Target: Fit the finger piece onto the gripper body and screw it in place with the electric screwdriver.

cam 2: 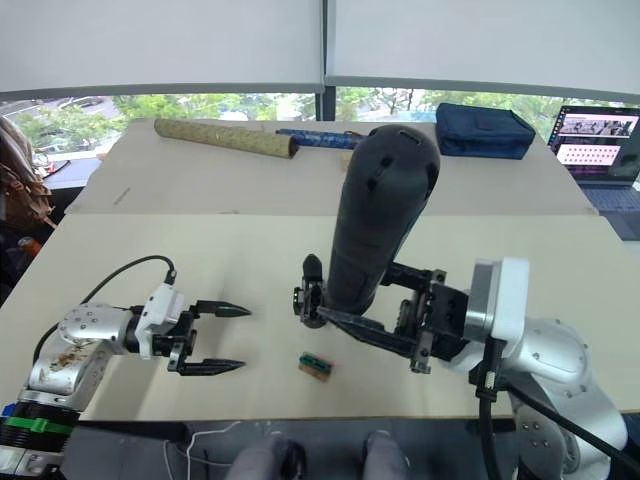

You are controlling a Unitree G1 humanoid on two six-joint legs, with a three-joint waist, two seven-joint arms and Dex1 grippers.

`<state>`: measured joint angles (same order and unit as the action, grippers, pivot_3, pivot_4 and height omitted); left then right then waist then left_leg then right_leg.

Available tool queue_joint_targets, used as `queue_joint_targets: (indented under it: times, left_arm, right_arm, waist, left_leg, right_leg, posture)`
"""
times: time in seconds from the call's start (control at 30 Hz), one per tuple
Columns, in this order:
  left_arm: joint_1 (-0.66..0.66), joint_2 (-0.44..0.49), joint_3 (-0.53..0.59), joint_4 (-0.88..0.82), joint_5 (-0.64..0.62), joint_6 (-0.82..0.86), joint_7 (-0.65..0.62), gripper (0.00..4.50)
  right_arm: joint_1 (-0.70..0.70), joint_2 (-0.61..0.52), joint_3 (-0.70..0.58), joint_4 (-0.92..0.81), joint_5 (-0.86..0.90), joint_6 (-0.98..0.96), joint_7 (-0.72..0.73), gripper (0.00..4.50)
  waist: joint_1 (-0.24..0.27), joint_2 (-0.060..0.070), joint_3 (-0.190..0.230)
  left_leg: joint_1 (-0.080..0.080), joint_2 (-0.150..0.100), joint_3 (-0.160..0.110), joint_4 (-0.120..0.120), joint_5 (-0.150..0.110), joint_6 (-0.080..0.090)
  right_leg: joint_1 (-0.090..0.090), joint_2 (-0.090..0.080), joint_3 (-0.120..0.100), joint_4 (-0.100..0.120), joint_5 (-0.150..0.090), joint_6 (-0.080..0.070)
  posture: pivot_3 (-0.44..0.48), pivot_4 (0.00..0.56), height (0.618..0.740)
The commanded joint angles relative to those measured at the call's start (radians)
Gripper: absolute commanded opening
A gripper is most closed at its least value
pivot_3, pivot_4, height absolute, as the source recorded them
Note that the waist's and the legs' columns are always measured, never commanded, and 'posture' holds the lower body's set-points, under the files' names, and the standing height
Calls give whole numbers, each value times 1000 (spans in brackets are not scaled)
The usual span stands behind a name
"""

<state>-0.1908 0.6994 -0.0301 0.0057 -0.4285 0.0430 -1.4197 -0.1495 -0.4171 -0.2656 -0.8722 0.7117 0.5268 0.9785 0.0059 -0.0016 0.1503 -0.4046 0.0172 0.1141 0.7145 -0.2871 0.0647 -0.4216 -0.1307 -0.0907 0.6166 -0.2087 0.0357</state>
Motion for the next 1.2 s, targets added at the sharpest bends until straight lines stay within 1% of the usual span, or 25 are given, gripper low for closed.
queue_joint_targets:
  times: [0.03, 0.23, 0.3, 0.4, 0.47, 0.67, 1.03, 1.2]
  left_arm:
    - [12, -23, -28, -16, 34, -63, 17, 4500]
    - [20, -63, -90, -21, 86, -94, 47, 4500]
    - [17, -77, -106, -21, 98, -98, 58, 4500]
    - [12, -104, -138, -11, 126, -109, 86, 4500]
    - [17, -105, -160, -19, 134, -80, 90, 4500]
    - [27, -126, -207, -7, 168, -106, 107, 4500]
    - [10, -193, -273, 40, 233, -133, 163, 4500]
    - [-4, -212, -291, 57, 246, -133, 168, 4500]
  right_arm:
    - [-11, -11, 40, 45, -6, -114, 25, 1939]
    - [24, -73, 128, 123, 1, -205, 159, 1939]
    - [29, -83, 149, 150, -14, -237, 181, 1939]
    - [26, -88, 172, 194, -32, -272, 186, 1939]
    - [22, -96, 190, 213, -46, -291, 193, 1939]
    - [22, -116, 237, 232, -73, -325, 200, 1939]
    - [-9, -132, 285, 294, -108, -338, 194, 1939]
    - [-9, -133, 294, 307, -110, -339, 195, 1939]
  waist:
    - [3, -1, 0]
    - [4, -1, 0]
    - [4, -1, 0]
    - [5, -1, 0]
    - [6, -1, 0]
    - [6, -1, 0]
    - [11, -1, 0]
    - [17, 0, 0]
  left_leg:
    - [0, 0, 0, 0, 0, 0]
    - [0, 0, 0, 0, 0, 0]
    - [0, 0, 0, 0, 0, 0]
    - [0, 0, 0, 0, 0, 1]
    - [0, 1, 0, 0, -1, 1]
    - [0, 1, 0, 0, -1, 1]
    - [0, 1, 0, 1, -2, 3]
    - [0, 1, -1, 2, -2, 4]
  right_leg:
    - [0, 0, 0, 0, 0, 0]
    - [0, 0, 0, 0, 0, 0]
    - [0, 0, 0, 0, 0, 0]
    - [0, 0, 0, 0, 0, 0]
    - [0, 0, 0, 0, 0, 0]
    - [0, 0, 0, 0, 0, 0]
    - [0, -1, 0, 0, 0, 0]
    - [1, -2, 0, 0, 0, 0]
  posture:
    - [0, 150, 740]
    - [0, 150, 740]
    - [0, 150, 740]
    - [0, 150, 740]
    - [0, 150, 740]
    - [0, 150, 740]
    - [0, 150, 740]
    - [0, 150, 740]
